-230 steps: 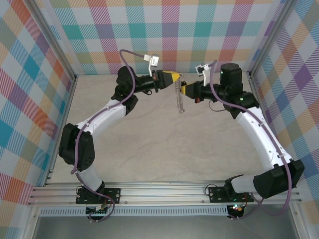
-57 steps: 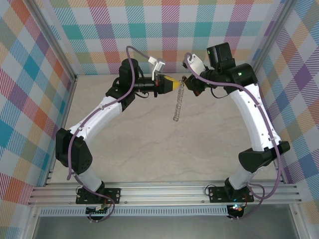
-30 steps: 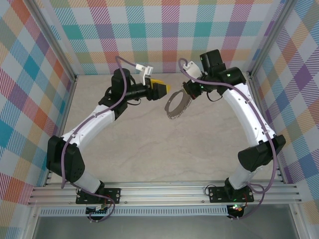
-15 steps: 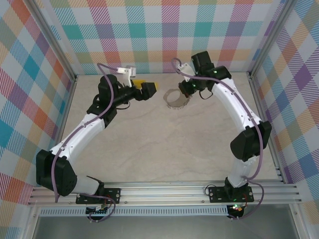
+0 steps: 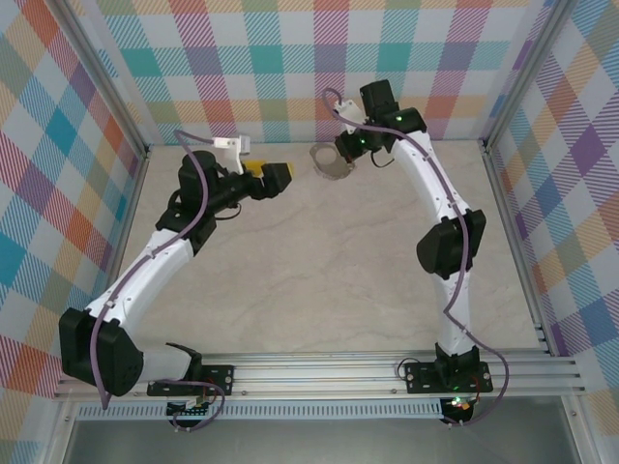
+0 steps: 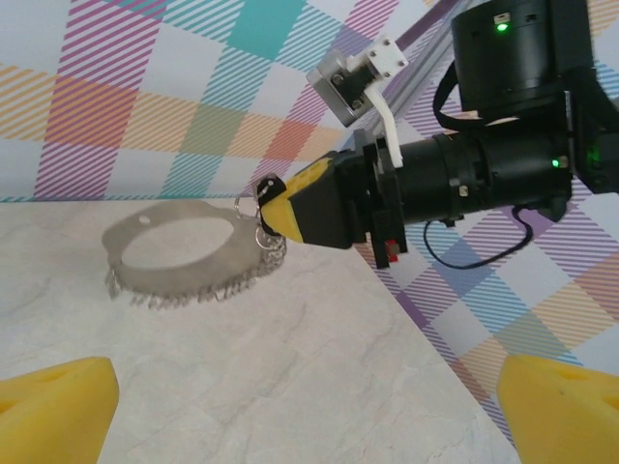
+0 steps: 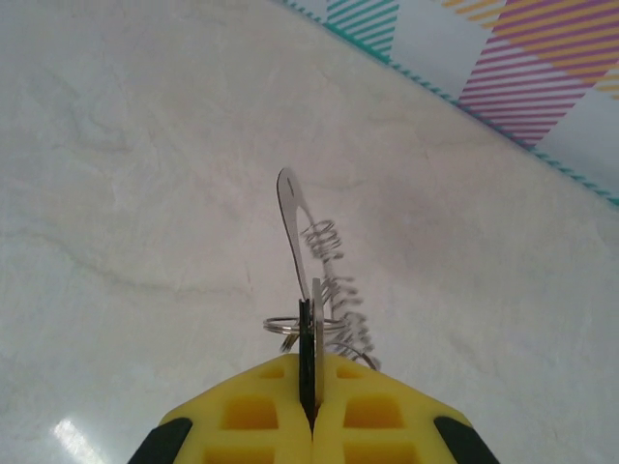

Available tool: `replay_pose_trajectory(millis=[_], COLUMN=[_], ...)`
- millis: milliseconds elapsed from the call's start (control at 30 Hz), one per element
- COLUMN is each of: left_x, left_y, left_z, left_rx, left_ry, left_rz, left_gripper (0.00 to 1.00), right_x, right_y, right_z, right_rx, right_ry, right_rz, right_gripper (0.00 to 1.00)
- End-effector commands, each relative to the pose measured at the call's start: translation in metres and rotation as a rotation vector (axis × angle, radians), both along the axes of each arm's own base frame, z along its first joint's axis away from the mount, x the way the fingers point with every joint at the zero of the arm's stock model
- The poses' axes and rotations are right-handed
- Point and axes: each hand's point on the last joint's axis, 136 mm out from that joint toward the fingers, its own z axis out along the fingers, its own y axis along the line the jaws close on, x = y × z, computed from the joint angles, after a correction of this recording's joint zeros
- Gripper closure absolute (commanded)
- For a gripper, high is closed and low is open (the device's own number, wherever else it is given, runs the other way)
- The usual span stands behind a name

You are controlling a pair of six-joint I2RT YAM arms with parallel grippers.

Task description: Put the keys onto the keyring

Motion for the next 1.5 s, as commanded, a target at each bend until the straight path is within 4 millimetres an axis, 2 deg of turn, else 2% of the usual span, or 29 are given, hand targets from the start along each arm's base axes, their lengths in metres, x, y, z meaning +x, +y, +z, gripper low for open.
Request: replay_pose_trajectory(millis=[0,133,267,633,900,1033,1233,1267,1367,1400,1467], left_x=[-0.007,-0.016,-0.026,-0.050,-0.060,-0.063,-0.062,-0.061,-0.059,-0.058,-0.059], left_y=[0.014,0.017,0.022,0.032,0.036,0.037,0.037,0.037,0.036,0.036,0.036], left_z=[0.003,-0.001,-0.005,-0.004,-0.007,-0.008,-0.012,-0.014,-0.016,-0.016,-0.017], left_rx=[0.009,-0.010,-0.025,-0.036,-0.044,-0.044,-0.045,-0.044,-0.043,-0.042,-0.041], left_ry=[-0.005,0.008,0.018,0.011,0.026,0.031,0.039,0.042,0.051,0.051,0.053], left_rz=[0.034,0.042,0.054,0.070,0.078,0.077,0.078,0.080,0.079,0.079,0.079], left_gripper=[0.00,0.00,0.00,0.00,0.00,0.00,0.00,0.00,0.00,0.00,0.00], right_x=[0.004,0.005,-0.006,-0.063,-0.110,-0.124,-0.150,-0.159,-0.185,-0.192,-0.204], right_y=[0.010,0.027,0.047,0.082,0.102,0.106,0.124,0.130,0.142,0.143,0.138], right_z=[0.003,-0.026,-0.061,-0.101,-0.160,-0.176,-0.178,-0.177,-0.171,-0.168,-0.163], right_rx=[0.066,0.112,0.105,0.144,0.125,0.125,0.124,0.124,0.134,0.150,0.188], right_ry=[0.021,0.108,0.176,0.310,0.450,0.488,0.526,0.534,0.551,0.558,0.571], right_rz=[0.022,0.026,0.033,0.020,0.007,0.007,0.052,0.069,0.116,0.126,0.127], right_gripper=[1.00,1.00,1.00,1.00,1.00,1.00,1.00,0.97,0.63,0.55,0.44])
